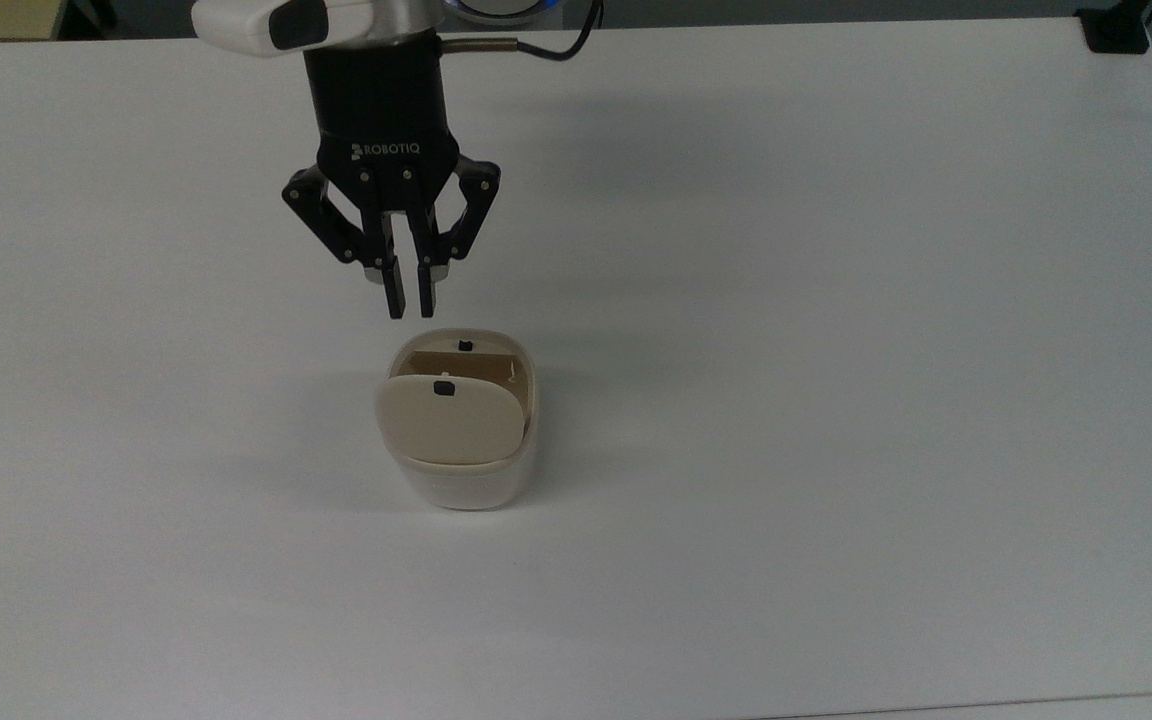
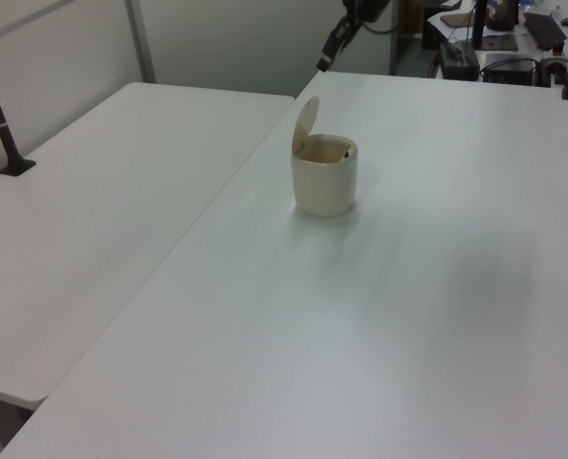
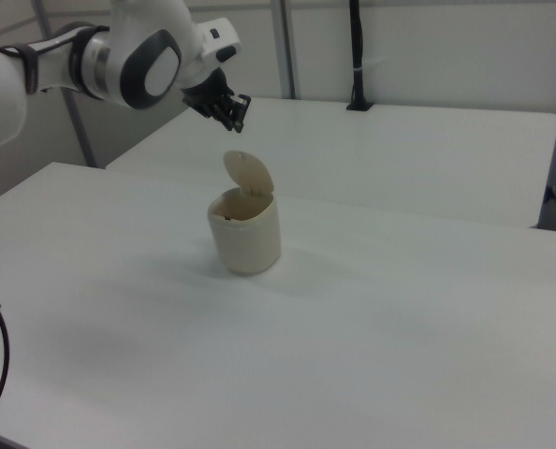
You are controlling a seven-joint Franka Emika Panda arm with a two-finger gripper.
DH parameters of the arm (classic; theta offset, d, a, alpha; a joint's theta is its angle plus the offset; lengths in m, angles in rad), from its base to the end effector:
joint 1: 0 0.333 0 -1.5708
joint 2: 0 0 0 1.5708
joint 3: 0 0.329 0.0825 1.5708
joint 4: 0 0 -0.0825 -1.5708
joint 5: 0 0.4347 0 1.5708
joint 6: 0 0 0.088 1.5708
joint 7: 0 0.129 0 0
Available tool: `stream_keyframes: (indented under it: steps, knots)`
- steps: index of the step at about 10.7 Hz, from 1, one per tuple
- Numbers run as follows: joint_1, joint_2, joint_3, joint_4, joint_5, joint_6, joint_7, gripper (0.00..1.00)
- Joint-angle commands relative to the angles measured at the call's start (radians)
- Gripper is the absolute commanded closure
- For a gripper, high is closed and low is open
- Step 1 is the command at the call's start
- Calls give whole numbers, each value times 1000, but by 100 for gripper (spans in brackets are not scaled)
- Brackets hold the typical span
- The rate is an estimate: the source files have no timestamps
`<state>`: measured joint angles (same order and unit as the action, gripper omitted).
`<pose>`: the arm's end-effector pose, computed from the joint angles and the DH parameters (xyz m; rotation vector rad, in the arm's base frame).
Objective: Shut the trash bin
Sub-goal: 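Move the gripper down toward the open lid of the cream bin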
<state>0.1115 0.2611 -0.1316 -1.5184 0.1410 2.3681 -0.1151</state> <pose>0.7515 -0.0002 0.5634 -2.9522 -0.0572 -0.9061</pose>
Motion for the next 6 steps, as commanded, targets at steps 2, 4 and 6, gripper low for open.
stream_keyframes:
  steps: [2, 4, 6]
  knots:
    - [65, 167, -68, 109, -4, 172, 81, 81]
    - [79, 201, -79, 121, -33, 204, 132, 81]
    - [80, 201, -74, 112, -60, 195, 141, 82]
